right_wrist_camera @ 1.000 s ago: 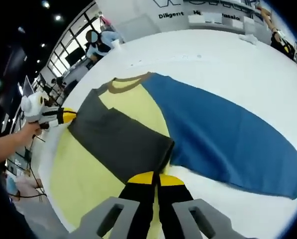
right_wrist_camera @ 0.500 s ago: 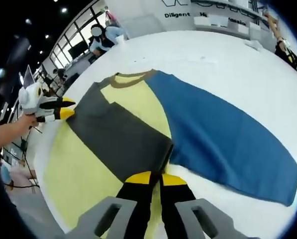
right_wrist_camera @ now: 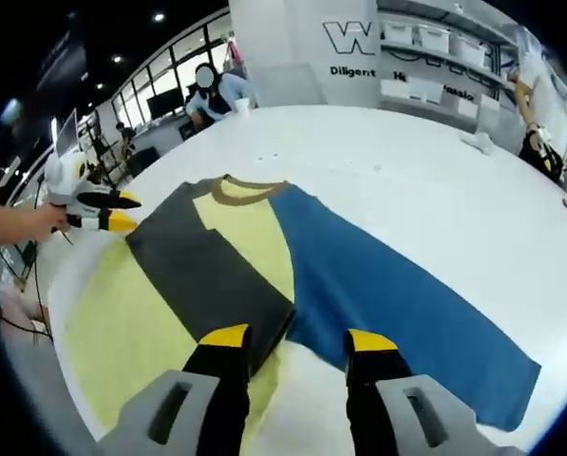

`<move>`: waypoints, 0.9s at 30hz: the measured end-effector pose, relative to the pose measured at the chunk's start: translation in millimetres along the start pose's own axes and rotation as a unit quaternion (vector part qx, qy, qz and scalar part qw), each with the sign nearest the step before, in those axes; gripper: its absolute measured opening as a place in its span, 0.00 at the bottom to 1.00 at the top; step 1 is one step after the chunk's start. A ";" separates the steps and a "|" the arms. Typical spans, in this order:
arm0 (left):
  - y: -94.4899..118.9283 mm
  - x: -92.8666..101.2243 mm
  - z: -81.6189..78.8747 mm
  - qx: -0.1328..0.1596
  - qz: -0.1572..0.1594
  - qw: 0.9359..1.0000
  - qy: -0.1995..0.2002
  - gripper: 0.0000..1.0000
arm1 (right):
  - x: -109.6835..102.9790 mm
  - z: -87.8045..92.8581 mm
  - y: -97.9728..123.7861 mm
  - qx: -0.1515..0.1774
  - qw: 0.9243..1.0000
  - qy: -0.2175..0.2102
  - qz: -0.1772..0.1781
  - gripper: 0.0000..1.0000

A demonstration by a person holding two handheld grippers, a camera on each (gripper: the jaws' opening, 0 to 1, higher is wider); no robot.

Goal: Fold the garment on the visible template until the final outline fits inside the template.

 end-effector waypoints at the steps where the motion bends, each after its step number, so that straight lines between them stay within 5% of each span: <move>1: 1.7 -0.3 -0.1 0.001 0.000 1.000 0.000 0.38 | 1.7 0.2 1.4 0.002 1.000 0.003 0.003 0.38; 13: 27.6 0.2 7.8 0.026 0.013 0.999 0.018 0.42 | 38.5 10.9 21.3 0.026 0.999 0.003 0.033 0.54; 27: 48.9 6.6 19.2 0.055 0.026 0.998 0.031 0.71 | 68.4 23.5 34.3 0.034 0.998 -0.002 0.054 0.66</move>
Point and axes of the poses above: the point that each gripper's makers call its tool centre point, and the gripper's own axes: y roughly backward along the fingers, x roughly to its right, z roughly out of its underside, the point moved 1 cm from there along y, roughly backward along the fingers, and after that the axes turned 12 degrees about -x, right-handed, at the moved point
